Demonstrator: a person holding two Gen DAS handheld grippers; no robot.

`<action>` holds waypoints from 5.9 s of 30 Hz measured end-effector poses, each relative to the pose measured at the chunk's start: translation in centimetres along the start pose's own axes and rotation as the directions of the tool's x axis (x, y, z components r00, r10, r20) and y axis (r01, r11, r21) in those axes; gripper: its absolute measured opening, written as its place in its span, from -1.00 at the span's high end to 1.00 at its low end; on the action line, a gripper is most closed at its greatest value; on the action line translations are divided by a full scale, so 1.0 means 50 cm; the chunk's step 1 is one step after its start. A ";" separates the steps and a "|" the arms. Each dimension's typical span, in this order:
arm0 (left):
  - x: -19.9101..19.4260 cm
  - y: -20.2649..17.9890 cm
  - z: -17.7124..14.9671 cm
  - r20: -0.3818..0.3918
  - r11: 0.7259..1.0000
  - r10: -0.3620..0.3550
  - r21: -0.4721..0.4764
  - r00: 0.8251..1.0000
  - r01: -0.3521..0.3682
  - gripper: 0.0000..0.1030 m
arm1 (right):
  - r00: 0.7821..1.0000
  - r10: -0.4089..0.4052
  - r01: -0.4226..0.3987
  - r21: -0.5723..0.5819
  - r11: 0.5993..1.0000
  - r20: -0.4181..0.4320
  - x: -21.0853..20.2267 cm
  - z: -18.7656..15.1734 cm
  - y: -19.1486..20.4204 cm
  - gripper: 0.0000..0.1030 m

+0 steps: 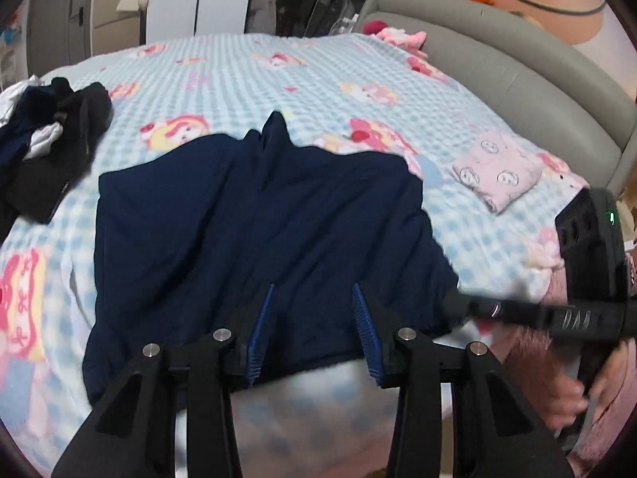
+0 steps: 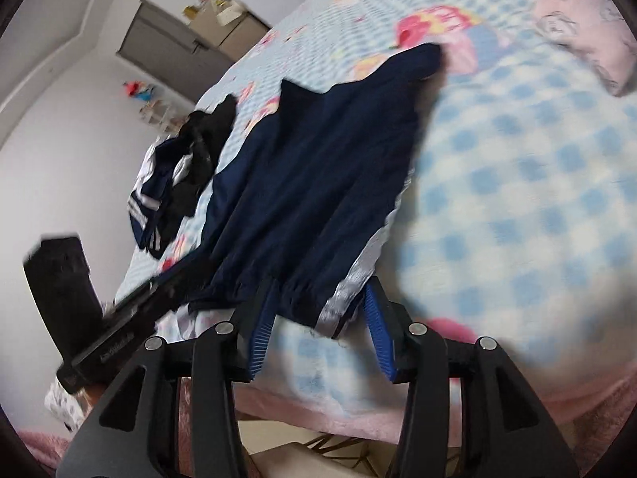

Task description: Fold clothes

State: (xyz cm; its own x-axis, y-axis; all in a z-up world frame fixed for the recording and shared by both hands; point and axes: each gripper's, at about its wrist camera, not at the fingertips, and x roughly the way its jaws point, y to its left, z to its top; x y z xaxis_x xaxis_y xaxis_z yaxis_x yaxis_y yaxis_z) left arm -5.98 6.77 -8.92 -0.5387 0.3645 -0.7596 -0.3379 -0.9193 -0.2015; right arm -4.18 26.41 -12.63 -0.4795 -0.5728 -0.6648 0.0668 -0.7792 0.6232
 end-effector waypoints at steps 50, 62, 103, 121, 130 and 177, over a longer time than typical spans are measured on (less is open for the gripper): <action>-0.054 0.251 -0.100 0.009 0.838 -0.209 -0.513 0.978 0.184 0.66 | 0.981 -0.194 0.195 -0.040 0.980 0.020 -0.040 -0.011 -0.023 0.86; -0.065 0.307 -0.044 -0.013 0.879 -0.171 -0.455 0.985 0.147 0.05 | 0.930 -0.311 0.320 -0.015 0.947 0.198 -0.122 0.027 -0.009 0.12; 0.079 0.261 0.134 0.007 0.998 -0.012 -0.068 1.000 0.013 0.22 | 0.978 -0.194 0.206 -0.274 0.939 0.071 0.198 0.259 0.141 0.28; 0.129 0.009 0.043 -0.158 0.994 -0.109 -0.013 0.981 0.109 0.14 | 0.898 -0.433 0.439 -0.093 0.894 0.079 -0.009 0.107 -0.072 0.54; 0.096 -0.002 0.071 -0.067 0.985 -0.164 -0.056 0.984 0.160 0.10 | 0.959 -0.282 0.280 -0.120 0.952 0.007 0.039 0.217 -0.081 0.09; 0.091 -0.170 0.032 -0.133 0.919 -0.394 -0.064 0.910 0.389 0.20 | 0.996 -0.080 0.078 -0.089 0.993 -0.028 -0.083 -0.008 -0.061 0.40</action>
State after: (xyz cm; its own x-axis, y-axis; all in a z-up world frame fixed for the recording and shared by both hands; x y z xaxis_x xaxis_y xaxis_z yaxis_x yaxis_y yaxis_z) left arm -6.80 16.49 -9.70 -0.2542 0.6738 -0.6938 -0.4709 -0.7129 -0.5197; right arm -2.01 31.07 -11.93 -0.4586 -0.5153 -0.7240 0.1072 -0.8409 0.5306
